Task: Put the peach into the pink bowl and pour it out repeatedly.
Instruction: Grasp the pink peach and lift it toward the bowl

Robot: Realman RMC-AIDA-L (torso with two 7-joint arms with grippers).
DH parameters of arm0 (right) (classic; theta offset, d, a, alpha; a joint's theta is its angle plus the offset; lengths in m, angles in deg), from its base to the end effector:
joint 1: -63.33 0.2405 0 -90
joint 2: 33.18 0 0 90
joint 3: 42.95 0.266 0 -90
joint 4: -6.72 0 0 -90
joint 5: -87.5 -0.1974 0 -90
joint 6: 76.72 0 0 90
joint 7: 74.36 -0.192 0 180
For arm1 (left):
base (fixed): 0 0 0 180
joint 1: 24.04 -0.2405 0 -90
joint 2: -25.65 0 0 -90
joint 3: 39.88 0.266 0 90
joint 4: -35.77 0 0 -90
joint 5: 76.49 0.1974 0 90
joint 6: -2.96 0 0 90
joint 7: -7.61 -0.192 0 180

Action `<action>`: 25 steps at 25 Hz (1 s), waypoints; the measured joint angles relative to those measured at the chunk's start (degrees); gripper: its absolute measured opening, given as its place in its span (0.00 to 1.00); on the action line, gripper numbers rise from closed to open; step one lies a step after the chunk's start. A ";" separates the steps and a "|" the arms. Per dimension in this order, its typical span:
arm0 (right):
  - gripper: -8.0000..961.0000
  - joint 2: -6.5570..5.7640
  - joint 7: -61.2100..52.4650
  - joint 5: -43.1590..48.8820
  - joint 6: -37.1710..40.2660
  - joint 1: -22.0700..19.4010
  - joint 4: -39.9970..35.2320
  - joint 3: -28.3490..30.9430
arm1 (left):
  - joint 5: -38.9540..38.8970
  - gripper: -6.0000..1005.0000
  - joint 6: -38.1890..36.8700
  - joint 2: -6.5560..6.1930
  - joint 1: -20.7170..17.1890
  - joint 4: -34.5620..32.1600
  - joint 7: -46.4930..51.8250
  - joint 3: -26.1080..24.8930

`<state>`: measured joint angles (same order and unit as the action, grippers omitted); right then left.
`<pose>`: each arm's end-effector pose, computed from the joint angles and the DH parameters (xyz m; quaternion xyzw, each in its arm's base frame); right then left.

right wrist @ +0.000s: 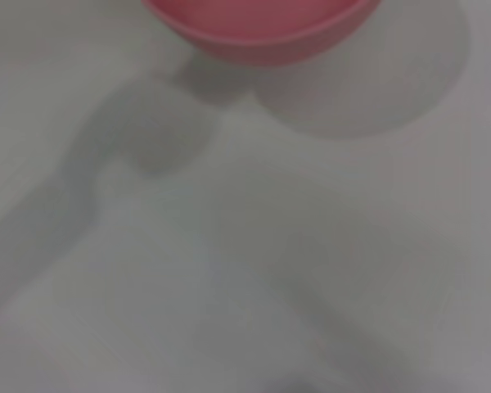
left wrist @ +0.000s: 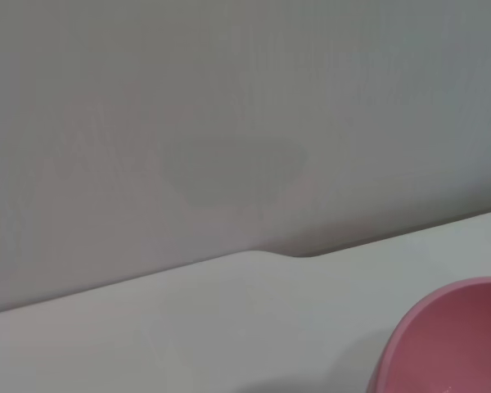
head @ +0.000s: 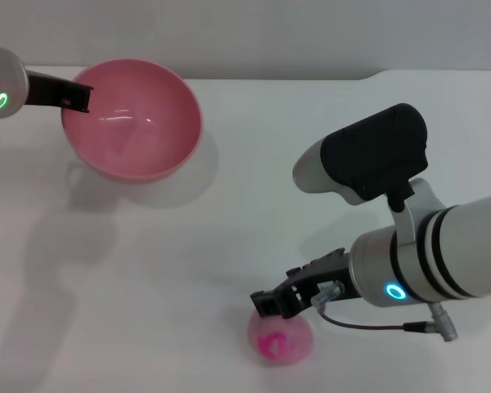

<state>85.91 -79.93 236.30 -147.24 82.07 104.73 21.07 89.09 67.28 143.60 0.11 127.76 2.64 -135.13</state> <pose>0.1537 0.2750 -0.1267 -0.8937 0.4008 -0.0668 0.1902 -0.2162 0.4136 0.0271 -0.7928 -0.3903 0.0327 0.4670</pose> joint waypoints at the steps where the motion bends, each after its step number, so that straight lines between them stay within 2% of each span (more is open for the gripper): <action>1: 0.63 0.00 0.00 -0.38 0.06 0.06 -0.26 -0.01 | 0.00 0.05 0.00 -0.01 0.18 -0.05 -0.04 -0.02; 25: 0.62 0.12 0.26 -3.97 0.40 0.45 -4.89 -0.03 | 0.00 0.05 -0.74 -0.01 1.70 -0.43 -0.38 0.32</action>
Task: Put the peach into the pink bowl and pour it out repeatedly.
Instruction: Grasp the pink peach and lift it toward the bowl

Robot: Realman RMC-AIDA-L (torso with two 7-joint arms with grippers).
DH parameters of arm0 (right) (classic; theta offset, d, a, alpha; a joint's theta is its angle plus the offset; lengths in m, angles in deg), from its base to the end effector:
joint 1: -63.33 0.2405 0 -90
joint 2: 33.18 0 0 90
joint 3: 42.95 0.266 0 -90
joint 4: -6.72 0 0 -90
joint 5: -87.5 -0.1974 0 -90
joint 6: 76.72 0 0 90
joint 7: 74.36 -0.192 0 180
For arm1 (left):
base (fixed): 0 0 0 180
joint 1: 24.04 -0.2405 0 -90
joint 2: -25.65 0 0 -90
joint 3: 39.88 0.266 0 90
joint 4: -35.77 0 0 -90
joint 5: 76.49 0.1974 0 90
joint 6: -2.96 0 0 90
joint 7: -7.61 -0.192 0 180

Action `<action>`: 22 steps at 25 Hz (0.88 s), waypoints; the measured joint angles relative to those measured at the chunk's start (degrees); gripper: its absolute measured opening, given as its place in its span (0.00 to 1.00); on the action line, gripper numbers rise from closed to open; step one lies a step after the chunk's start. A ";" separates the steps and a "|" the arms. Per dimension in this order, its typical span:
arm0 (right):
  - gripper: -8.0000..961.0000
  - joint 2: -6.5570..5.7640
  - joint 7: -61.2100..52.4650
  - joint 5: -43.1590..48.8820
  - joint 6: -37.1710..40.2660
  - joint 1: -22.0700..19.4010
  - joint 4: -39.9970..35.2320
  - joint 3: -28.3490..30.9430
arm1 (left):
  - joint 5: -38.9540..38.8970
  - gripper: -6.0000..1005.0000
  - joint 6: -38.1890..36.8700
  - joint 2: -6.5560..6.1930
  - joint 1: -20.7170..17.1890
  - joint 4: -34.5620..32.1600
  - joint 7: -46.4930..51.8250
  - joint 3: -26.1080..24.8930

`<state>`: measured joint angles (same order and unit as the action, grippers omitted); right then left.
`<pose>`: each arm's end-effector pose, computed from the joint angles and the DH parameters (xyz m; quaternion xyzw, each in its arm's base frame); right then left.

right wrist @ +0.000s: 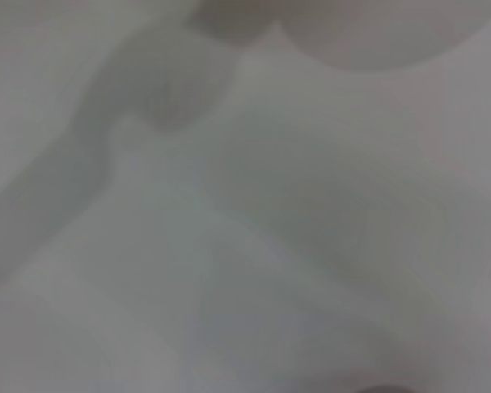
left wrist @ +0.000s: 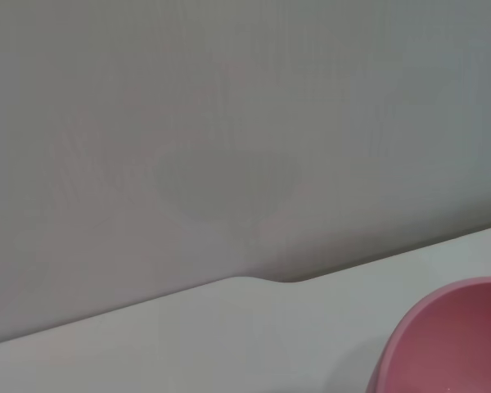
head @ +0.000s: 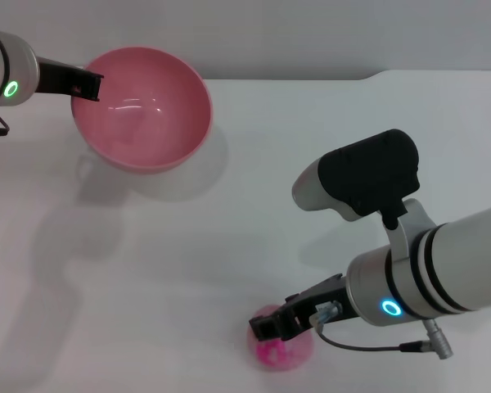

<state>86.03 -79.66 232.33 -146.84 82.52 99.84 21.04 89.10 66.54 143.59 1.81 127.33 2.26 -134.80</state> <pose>0.1664 0.2669 -0.1393 -0.8837 0.4328 -0.0817 0.1584 -0.2037 0.4208 0.0256 -0.8007 -0.3735 0.0262 0.4676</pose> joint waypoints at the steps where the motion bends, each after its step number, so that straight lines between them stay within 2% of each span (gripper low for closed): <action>1: 0.62 0.00 0.03 -0.17 0.02 0.11 -0.22 0.00 | 0.00 0.05 0.00 0.00 -0.01 0.01 -0.01 0.00; 6: 0.62 -0.11 1.46 -0.28 0.08 0.05 -0.09 -0.54 | 0.00 0.05 0.00 0.00 -0.14 0.09 -0.07 0.00; 11: 0.48 -0.25 2.43 -0.29 -0.05 0.35 -0.36 -0.69 | 0.00 0.05 -0.01 0.00 -0.47 0.50 -0.09 0.00; 22: 0.41 -0.30 3.81 -0.31 -0.32 0.41 -0.28 -0.54 | 0.00 0.05 -0.04 0.00 -0.32 0.55 -0.15 0.16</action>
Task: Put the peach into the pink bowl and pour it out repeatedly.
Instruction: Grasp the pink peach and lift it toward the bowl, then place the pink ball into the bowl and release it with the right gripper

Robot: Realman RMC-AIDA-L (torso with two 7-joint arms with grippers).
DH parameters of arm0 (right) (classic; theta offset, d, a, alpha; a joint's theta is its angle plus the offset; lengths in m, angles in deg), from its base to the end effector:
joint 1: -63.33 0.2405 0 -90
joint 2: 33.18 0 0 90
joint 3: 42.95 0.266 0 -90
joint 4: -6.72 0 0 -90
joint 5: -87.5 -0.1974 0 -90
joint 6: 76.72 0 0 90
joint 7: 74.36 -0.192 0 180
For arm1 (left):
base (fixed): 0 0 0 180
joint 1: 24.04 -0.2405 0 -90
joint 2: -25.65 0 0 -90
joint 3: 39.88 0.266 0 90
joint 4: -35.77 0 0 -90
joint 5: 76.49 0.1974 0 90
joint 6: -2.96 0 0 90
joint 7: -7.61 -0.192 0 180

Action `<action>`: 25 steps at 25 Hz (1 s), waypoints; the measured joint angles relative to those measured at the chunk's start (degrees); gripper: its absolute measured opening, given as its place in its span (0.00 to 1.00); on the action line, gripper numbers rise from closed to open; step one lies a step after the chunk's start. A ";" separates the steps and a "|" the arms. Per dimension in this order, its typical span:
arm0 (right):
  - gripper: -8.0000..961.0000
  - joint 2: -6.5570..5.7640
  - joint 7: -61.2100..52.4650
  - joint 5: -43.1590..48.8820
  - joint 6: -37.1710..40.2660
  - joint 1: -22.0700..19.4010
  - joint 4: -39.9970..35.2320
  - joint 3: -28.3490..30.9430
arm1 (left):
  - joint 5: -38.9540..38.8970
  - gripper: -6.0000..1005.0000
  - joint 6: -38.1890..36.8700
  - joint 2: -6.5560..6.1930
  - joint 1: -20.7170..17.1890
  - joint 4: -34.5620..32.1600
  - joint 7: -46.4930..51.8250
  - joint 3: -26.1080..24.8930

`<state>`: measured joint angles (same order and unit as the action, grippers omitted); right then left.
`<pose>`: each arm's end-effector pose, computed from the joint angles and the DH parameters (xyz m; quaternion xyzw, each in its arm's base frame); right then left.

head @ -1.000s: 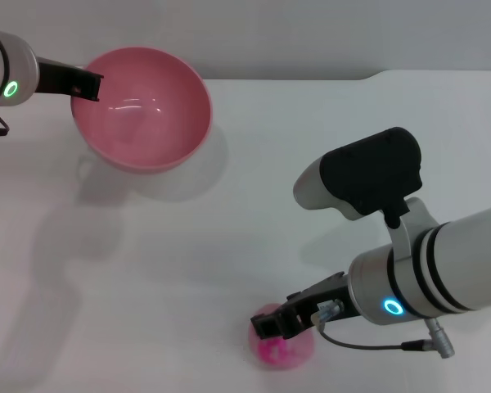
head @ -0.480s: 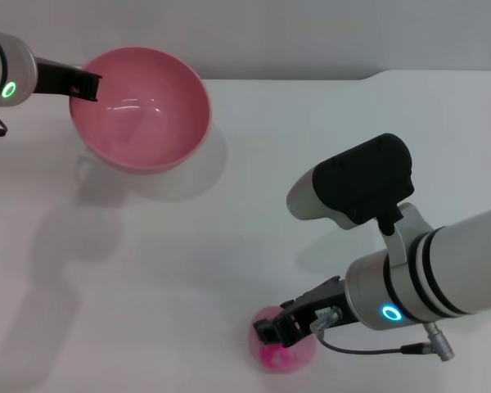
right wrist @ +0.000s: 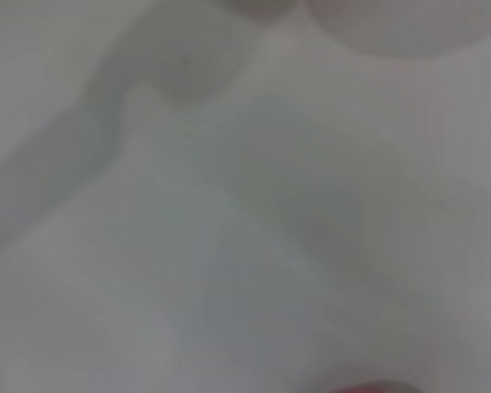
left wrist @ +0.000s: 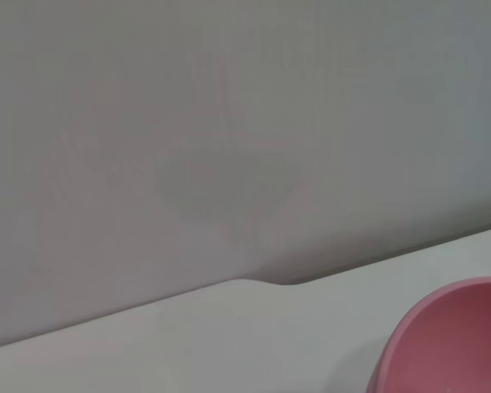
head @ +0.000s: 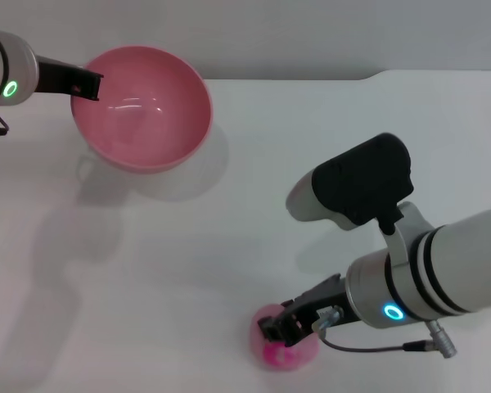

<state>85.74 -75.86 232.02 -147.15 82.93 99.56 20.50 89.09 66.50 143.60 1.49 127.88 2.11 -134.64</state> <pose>0.1676 0.2650 -0.1404 -0.8990 0.4000 -0.0937 0.1515 -0.2028 0.4199 0.0262 -0.8015 -0.3707 0.0250 0.4685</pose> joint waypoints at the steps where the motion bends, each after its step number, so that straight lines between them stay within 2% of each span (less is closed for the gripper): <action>1: 0.40 -0.05 0.02 0.00 -0.07 -0.02 0.47 0.15 | 0.00 0.05 0.00 0.00 0.03 0.01 -0.01 0.06; 13: 0.27 -0.26 0.91 0.49 -1.09 0.09 5.79 3.38 | 0.01 0.05 -0.40 0.00 -0.16 -0.37 -0.04 1.32; 25: 0.22 -0.18 0.68 8.63 -8.39 3.30 22.90 11.15 | -0.19 0.05 0.05 0.26 0.08 -1.16 0.55 6.49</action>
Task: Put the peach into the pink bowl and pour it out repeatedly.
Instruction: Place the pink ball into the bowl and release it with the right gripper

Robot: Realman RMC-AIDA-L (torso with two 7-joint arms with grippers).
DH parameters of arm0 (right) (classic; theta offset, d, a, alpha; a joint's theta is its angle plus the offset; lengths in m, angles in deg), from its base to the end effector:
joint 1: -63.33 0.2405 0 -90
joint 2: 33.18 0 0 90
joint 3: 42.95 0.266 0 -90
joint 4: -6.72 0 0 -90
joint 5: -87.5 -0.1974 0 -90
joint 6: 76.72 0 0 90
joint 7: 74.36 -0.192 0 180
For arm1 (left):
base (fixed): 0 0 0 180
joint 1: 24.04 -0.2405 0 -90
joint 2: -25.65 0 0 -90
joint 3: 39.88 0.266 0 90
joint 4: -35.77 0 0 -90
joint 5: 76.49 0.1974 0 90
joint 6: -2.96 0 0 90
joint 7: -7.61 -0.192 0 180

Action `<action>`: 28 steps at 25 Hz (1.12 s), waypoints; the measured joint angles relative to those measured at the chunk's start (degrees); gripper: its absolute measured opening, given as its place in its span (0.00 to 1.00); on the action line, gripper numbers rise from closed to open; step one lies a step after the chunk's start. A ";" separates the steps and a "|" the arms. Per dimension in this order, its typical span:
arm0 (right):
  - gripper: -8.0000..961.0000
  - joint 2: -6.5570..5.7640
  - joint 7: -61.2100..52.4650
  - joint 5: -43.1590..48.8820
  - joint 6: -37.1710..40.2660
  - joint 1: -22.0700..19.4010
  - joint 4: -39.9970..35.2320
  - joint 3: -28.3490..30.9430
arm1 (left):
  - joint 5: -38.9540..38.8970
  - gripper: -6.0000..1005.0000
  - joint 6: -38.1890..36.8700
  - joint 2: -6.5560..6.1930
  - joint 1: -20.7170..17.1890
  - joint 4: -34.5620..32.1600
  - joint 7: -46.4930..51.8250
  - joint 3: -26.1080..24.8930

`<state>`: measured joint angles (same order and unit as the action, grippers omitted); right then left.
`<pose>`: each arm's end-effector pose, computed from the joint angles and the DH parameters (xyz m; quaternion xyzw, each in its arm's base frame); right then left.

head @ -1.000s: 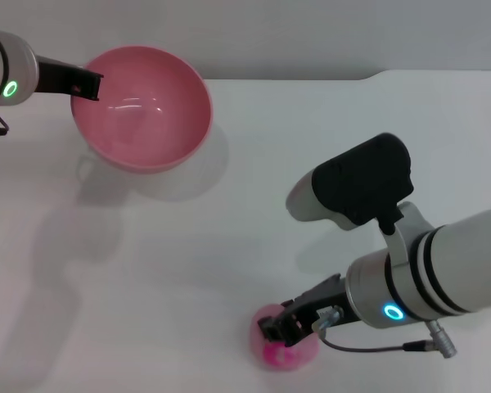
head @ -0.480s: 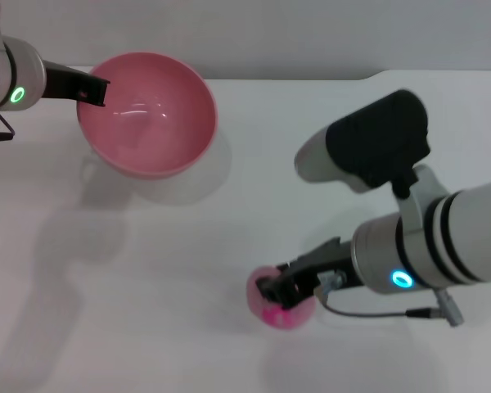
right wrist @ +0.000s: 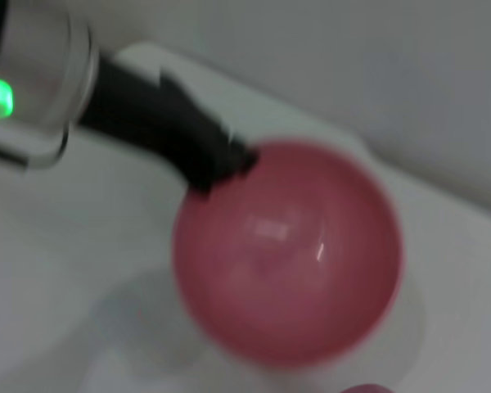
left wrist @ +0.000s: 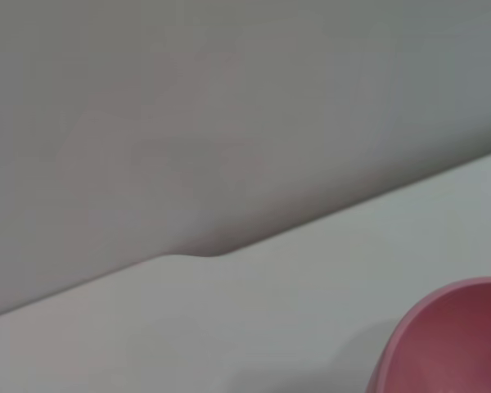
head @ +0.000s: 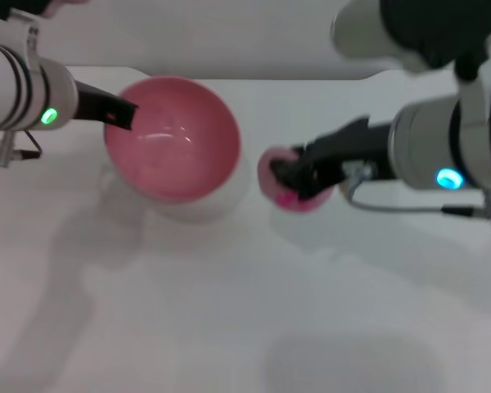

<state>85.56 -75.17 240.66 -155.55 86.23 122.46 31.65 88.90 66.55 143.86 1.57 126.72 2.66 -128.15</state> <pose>0.0872 0.3099 -0.0493 -0.9151 0.2892 0.0056 0.2808 -0.1949 0.4085 -0.0075 -0.8288 -0.3489 0.0494 0.4346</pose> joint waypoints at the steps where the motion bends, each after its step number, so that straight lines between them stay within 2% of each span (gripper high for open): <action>1: 0.22 -0.03 0.14 0.32 -0.34 0.56 0.35 0.73 | -0.05 0.05 0.08 0.04 0.08 -0.09 0.10 0.74; 8: 0.21 -0.10 2.43 4.71 -0.76 3.27 0.34 4.19 | -0.48 0.05 1.37 0.25 1.41 0.41 3.09 7.54; 17: 0.21 0.14 3.86 5.74 4.06 3.25 -3.38 3.41 | -3.19 0.05 0.88 0.26 3.25 0.39 4.10 10.19; 28: 0.23 0.32 3.88 5.15 9.97 3.31 -9.19 0.60 | -3.46 0.05 0.69 0.26 3.57 0.70 4.15 10.72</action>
<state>85.88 -71.30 245.81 -145.58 89.55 113.27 32.25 85.44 67.24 144.12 5.14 127.42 6.81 -117.42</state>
